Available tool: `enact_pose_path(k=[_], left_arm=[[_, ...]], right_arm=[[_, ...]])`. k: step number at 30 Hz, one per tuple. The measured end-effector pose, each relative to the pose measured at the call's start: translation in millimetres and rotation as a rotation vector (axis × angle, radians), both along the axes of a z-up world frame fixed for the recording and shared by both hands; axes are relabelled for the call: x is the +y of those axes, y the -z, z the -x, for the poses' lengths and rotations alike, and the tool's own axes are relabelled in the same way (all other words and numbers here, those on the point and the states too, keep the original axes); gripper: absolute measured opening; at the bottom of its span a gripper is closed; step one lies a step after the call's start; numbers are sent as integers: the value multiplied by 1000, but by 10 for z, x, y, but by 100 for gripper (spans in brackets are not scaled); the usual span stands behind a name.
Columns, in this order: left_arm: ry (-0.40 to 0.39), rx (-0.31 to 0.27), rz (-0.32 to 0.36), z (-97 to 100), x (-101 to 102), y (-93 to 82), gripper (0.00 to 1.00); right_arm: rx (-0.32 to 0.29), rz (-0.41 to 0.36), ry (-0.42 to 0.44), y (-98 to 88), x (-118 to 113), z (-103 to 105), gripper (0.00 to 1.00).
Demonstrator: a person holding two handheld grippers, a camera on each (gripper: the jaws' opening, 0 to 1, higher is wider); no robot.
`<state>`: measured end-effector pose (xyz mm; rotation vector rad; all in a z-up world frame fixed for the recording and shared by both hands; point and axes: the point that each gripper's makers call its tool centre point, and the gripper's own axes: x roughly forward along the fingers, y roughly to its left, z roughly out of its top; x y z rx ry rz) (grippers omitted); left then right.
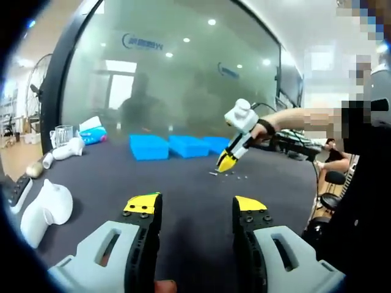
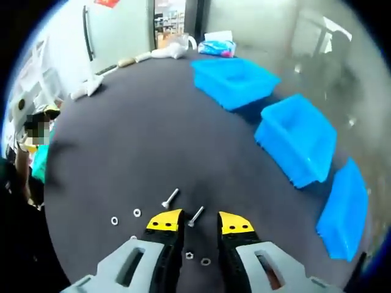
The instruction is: Sort the screws, nuts, and washers into the corresponding bins
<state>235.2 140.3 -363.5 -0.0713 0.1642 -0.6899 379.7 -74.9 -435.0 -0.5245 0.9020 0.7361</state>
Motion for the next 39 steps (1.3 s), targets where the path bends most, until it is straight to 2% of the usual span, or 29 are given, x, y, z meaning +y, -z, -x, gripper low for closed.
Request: enact_pose_path(k=[11, 13, 21, 28, 34, 39], left_arm=[[-6, 5, 8, 11, 17, 16, 45], [-3, 4, 8, 15, 8, 11, 45], [-3, 0, 11, 32, -2, -11, 45], [-7, -1, 10, 24, 0, -21, 45], [-2, -4, 9, 9, -34, -43, 45], [3, -4, 14, -8, -72, -61, 45]], right_arm=[[21, 10, 15, 55, 3, -17, 8], [30, 7, 12, 58, 12, -3, 2], [58, -14, 30, 51, 3, -12, 1], [78, -113, 53, -67, 40, 53, 1], [-24, -177, 68, -290, -49, 10, 1], [-143, -289, 116, -586, -206, 9, 1]])
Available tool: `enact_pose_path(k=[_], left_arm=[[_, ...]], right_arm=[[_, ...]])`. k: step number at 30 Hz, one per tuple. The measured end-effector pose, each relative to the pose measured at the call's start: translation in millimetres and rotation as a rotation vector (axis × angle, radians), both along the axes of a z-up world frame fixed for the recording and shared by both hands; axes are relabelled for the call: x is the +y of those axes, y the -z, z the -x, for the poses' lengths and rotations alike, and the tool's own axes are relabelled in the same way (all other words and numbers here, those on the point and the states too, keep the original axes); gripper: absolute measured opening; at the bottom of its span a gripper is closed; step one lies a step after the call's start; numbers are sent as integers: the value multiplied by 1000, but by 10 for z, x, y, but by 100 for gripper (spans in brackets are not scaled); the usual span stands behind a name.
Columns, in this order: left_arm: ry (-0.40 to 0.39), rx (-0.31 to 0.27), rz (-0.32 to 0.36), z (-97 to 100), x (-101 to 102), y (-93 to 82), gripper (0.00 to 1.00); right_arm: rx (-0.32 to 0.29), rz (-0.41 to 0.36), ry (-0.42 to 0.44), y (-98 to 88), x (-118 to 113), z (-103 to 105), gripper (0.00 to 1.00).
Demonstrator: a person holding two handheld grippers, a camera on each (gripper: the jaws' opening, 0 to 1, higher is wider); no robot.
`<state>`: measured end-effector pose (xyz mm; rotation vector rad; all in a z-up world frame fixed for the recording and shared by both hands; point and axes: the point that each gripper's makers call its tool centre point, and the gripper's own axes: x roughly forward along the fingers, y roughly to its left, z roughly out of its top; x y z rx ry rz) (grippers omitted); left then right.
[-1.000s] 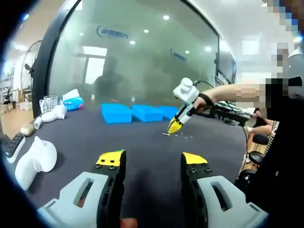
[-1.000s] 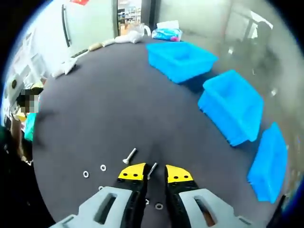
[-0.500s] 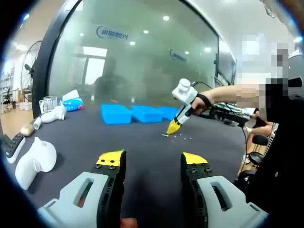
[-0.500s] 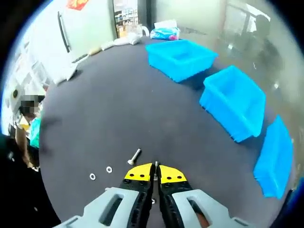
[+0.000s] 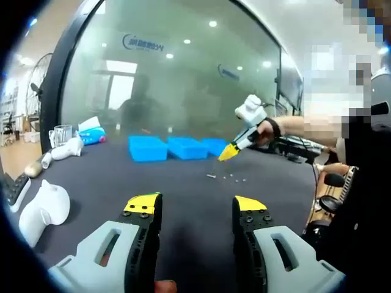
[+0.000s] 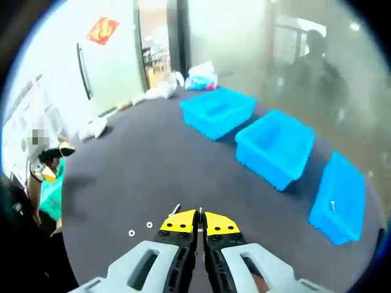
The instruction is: Sort the screws, nuts, and washers into the corresponding bins
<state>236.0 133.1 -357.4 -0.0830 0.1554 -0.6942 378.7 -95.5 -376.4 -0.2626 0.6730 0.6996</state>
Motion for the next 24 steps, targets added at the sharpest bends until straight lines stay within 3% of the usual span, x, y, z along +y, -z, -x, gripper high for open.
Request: enact_pose_path(k=[7, 12, 17, 20, 24], left_arm=[[9, -9, -7, -12, -65, -43, 45], [-3, -16, 1, -42, -68, -100, 45], [-8, -25, -1, -57, -109, -166, 45], [-6, -31, -9, -52, -134, -184, 45], [-4, -29, -12, -49, -151, -170, 45]], right_arm=[[-169, -153, 86, -412, -281, 144, 1], [-309, -227, 136, -626, -563, 371, 1], [-421, -284, 196, -758, -836, 585, 1], [-452, -342, 246, -817, -969, 720, 1], [-526, -316, 285, -825, -1188, 900, 1]])
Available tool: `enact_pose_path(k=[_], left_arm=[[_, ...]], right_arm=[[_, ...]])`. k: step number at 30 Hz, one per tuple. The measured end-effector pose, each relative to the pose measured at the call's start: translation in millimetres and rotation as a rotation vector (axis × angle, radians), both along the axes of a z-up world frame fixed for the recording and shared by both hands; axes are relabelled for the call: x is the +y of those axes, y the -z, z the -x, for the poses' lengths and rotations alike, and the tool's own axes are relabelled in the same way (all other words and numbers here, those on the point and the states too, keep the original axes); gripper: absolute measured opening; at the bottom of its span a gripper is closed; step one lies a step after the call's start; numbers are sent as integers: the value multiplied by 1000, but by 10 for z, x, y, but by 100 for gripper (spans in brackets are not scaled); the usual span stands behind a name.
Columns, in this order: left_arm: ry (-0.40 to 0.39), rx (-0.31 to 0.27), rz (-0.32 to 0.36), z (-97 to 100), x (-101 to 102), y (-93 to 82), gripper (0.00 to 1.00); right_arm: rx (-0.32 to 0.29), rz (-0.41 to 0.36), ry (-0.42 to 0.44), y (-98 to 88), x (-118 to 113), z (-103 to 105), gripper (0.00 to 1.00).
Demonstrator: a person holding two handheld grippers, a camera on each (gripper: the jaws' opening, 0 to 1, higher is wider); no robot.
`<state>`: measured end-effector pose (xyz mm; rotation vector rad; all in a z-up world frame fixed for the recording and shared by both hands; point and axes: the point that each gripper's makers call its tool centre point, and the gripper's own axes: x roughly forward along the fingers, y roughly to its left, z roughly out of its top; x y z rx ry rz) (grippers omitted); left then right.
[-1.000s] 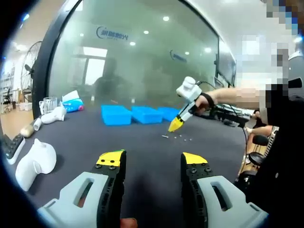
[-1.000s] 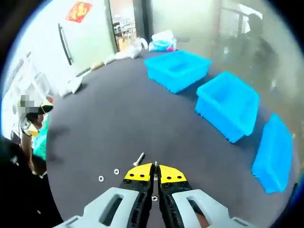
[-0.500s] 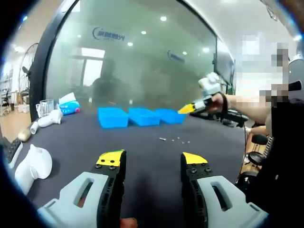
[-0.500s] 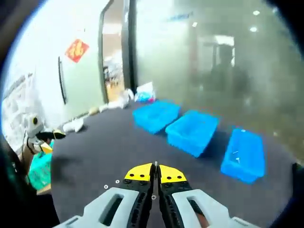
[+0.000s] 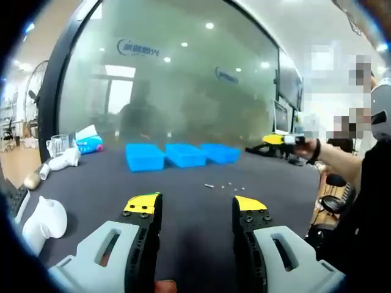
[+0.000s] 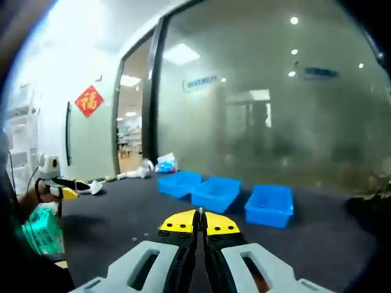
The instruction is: Sort the screws, nuts, and washers into the corresponding bins
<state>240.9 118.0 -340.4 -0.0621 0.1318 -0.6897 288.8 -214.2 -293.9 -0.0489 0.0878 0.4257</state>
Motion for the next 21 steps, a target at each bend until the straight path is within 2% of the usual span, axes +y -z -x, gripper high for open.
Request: enact_pose_path(k=[2, 8, 12, 17, 21], left_arm=[[0, 1, -2, -2, -4, 5, 45], [-2, -2, -4, -20, 2, -10, 45], [-1, 0, -5, -30, 5, 0, 45], [4, 3, -4, -36, -9, 21, 45], [6, 5, -10, -38, -11, 45, 45]], right_arm=[[-75, 6, 48, -58, -140, 101, 1], [-94, -8, 113, 46, -321, 365, 1], [-90, -26, 144, 125, -386, 461, 1], [-94, -50, 183, 152, -468, 480, 1], [-104, -37, 197, 126, -507, 425, 1]])
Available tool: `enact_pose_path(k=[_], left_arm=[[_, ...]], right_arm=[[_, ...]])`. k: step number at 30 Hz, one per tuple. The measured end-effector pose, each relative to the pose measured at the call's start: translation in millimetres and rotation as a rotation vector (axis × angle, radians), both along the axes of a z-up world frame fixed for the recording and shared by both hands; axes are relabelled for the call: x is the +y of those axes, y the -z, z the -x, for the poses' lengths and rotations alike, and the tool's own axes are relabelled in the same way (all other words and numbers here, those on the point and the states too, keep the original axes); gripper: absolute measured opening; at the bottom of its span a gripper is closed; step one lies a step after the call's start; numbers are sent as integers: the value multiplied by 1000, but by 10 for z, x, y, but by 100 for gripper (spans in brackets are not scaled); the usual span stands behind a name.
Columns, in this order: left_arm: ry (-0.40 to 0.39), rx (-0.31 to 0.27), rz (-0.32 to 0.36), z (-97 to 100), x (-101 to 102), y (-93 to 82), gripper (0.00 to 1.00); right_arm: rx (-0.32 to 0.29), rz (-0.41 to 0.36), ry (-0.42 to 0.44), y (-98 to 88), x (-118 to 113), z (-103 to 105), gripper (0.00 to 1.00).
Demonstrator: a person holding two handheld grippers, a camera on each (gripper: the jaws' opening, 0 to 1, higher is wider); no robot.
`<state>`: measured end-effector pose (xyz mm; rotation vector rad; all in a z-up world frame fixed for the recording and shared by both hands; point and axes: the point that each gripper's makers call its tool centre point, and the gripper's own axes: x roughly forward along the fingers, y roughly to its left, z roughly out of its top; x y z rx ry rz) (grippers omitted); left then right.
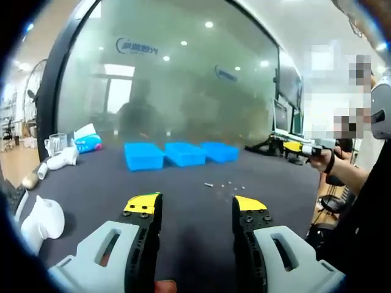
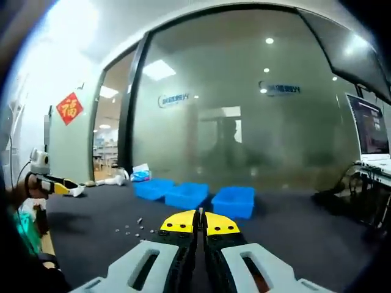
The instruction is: Sort the screws, nuts, and washers into the corresponding bins
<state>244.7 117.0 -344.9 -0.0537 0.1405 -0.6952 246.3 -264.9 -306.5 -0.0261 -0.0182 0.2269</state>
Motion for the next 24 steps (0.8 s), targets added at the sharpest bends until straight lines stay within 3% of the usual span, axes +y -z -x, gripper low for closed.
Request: enact_pose_path(k=[8, 16, 24], left_arm=[[-15, -4, 0, 3, 44, -7, 45], [-28, -7, 7, 10, 93, -4, 45], [-31, -3, 10, 25, 118, 19, 45]], right_arm=[[-1, 32, 0, -119, -16, -287, 1], [-2, 77, -14, -233, -32, -773, 1], [87, 72, -45, -208, -72, -1303, 1]])
